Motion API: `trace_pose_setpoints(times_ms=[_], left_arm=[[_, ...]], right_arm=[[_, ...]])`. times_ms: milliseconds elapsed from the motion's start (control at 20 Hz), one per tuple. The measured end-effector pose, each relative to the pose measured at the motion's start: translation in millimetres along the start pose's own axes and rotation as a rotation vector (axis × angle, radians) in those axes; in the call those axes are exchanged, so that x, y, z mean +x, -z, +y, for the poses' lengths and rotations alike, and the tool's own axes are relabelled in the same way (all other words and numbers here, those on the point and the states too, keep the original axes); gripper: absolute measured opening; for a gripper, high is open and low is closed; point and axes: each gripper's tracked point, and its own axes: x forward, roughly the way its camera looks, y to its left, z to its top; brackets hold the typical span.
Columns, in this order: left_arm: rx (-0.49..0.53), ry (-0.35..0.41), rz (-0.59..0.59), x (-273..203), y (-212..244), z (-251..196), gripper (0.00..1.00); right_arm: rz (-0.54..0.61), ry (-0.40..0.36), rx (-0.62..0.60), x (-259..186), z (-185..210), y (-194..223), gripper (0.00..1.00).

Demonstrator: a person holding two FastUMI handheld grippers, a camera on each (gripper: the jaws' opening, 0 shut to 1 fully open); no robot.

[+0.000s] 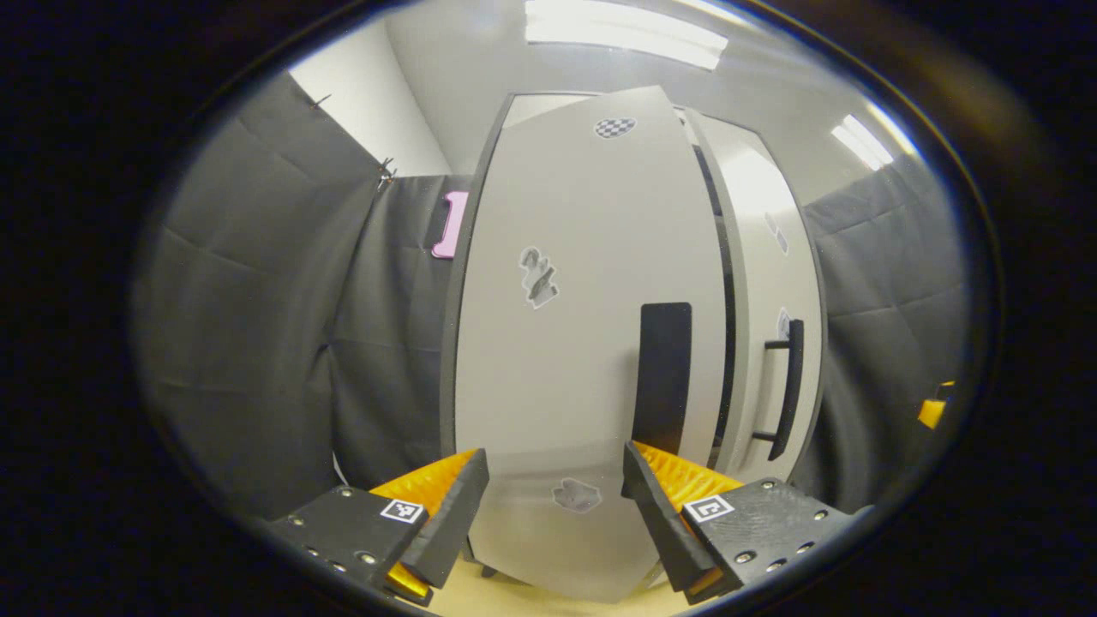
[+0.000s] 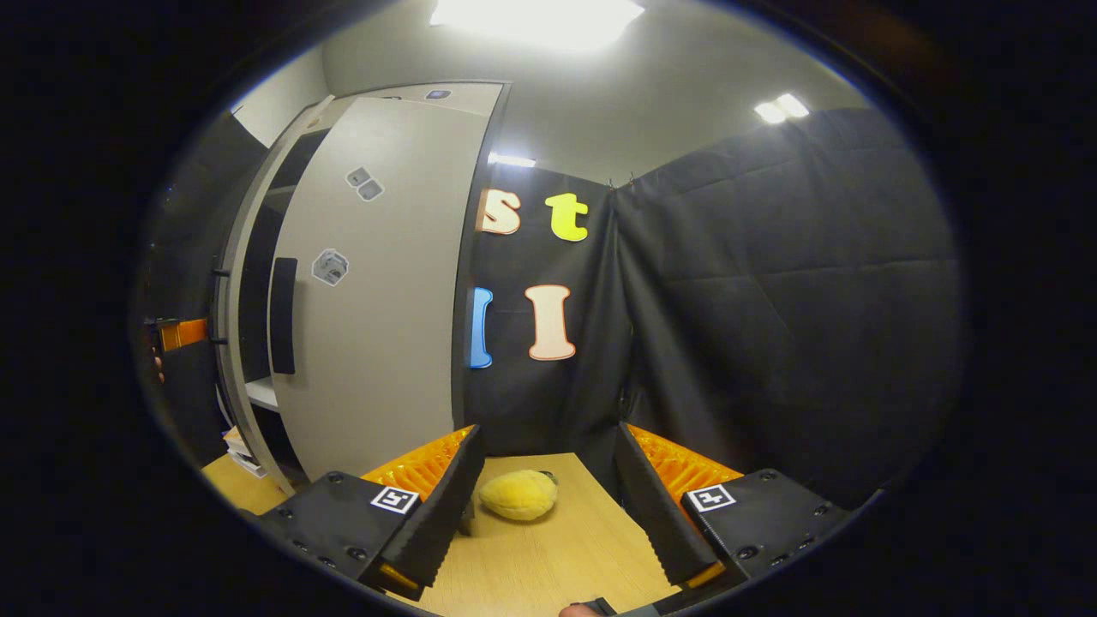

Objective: Grab one shoe with the right hand and put it into the shoe cabinet, grab the other shoe with the left hand and put it into the shoe cabinet; then close the right door with the right hand and the left door with the left hand.

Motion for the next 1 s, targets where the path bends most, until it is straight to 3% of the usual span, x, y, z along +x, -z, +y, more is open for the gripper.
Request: trace_pose_setpoints(times_ms=[150,200,350,450,1000], left_arm=[[0.046,-0.035,-0.011,-15.7,-4.9,3.0,0.99],[0.049,-0.040,-0.022,-27.0,-11.1,7.1,0.99],[0.062,-0.028,-0.017,-69.0,-19.9,19.2,0.99],[0.079,-0.023,-0.008,-93.4,-23.0,32.7,0.99],[0.098,-0.037,0.000,-190.8,-32.1,103.3,0.99]], right_arm=[[-0.013,-0.095,0.005,-3.1,14.0,-3.4,0.98],[-0.021,-0.119,0.009,-8.2,18.7,-6.6,0.94],[-0.044,-0.173,0.041,-31.7,37.8,-18.7,0.98],[-0.065,-0.183,0.041,-52.1,47.8,-26.6,0.94],[-0.097,-0.230,0.062,-131.7,97.5,-38.6,0.97]])
